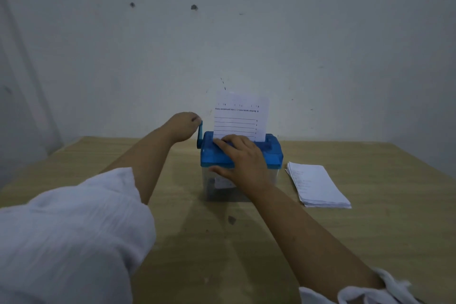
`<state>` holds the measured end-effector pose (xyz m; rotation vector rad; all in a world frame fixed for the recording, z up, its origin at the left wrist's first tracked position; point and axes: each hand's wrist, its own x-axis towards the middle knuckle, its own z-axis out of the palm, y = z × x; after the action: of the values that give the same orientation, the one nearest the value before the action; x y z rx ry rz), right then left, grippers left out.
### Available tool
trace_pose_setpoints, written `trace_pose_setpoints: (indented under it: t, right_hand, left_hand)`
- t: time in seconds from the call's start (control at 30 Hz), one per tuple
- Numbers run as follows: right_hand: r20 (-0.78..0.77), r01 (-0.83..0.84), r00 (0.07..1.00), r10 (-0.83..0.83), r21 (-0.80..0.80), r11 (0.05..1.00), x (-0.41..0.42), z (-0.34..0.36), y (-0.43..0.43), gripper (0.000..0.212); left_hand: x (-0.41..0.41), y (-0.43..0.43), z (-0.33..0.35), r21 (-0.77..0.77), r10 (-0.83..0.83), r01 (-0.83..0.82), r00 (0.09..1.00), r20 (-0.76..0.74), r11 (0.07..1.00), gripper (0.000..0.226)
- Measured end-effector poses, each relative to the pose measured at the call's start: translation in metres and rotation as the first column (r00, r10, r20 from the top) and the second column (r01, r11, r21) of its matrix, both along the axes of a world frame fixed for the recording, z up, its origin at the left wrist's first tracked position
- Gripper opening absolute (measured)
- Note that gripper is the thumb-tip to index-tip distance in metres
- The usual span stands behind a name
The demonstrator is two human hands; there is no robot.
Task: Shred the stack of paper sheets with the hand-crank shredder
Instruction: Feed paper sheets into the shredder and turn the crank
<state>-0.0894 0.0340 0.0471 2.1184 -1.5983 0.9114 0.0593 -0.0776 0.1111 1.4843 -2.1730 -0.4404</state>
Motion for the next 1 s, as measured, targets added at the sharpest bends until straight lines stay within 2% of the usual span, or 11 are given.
trace_pose_setpoints:
  t: [0.13, 0.33, 0.6, 0.67, 0.73, 0.77, 0.83, 0.87, 0.9, 1.0]
  right_hand:
    - [-0.019, 0.023, 1.0, -0.021, 0.071, 0.997, 0.001, 0.003, 0.0, 0.06]
    - [-0.055, 0.024, 0.998, -0.019, 0.089, 0.996, 0.002, 0.004, 0.002, 0.059]
    - [-0.066, 0.033, 0.998, -0.024, 0.14, 0.99, 0.002, 0.006, 0.003, 0.059]
    - [-0.041, 0.024, 0.999, -0.019, 0.124, 0.992, 0.002, 0.006, 0.002, 0.059]
    - [-0.029, 0.021, 0.999, -0.018, 0.123, 0.992, 0.001, 0.007, 0.003, 0.059]
    - [-0.028, 0.023, 0.999, -0.02, 0.128, 0.992, 0.001, 0.007, 0.003, 0.059]
    - [-0.022, 0.026, 0.999, -0.023, 0.134, 0.991, 0.001, 0.007, 0.003, 0.06]
    - [-0.02, 0.026, 1.0, -0.024, 0.14, 0.99, 0.002, 0.007, 0.003, 0.06]
    - [-0.022, 0.027, 0.999, -0.024, 0.145, 0.989, 0.002, 0.007, 0.004, 0.06]
    - [-0.021, 0.03, 0.999, -0.028, 0.144, 0.989, 0.002, 0.007, 0.004, 0.061]
  left_hand:
    - [-0.009, 0.003, 0.005, -0.043, 0.035, -0.033, 0.998, 0.06, 0.999, 0.038]
    - [-0.006, -0.001, 0.006, -0.136, 0.05, -0.049, 0.999, 0.006, 0.989, 0.034]
    - [-0.008, -0.003, 0.002, -0.157, 0.051, -0.072, 0.989, -0.138, 0.985, 0.025]
    - [-0.009, -0.002, -0.005, -0.131, 0.068, -0.104, 0.966, -0.25, 0.986, 0.027]
    - [-0.015, 0.003, -0.014, 0.023, 0.136, -0.142, 0.867, -0.479, 0.99, 0.04]
    - [-0.019, 0.007, -0.018, 0.162, 0.198, -0.124, 0.77, -0.606, 0.979, 0.047]
    - [-0.026, 0.014, -0.026, 0.405, 0.334, 0.005, 0.556, -0.761, 0.914, 0.041]
    - [-0.028, 0.017, -0.03, 0.479, 0.383, 0.087, 0.486, -0.785, 0.873, 0.037]
    - [-0.027, 0.02, -0.032, 0.518, 0.41, 0.15, 0.448, -0.795, 0.842, 0.036]
    - [-0.022, 0.022, -0.038, 0.529, 0.402, 0.257, 0.415, -0.816, 0.809, 0.04]
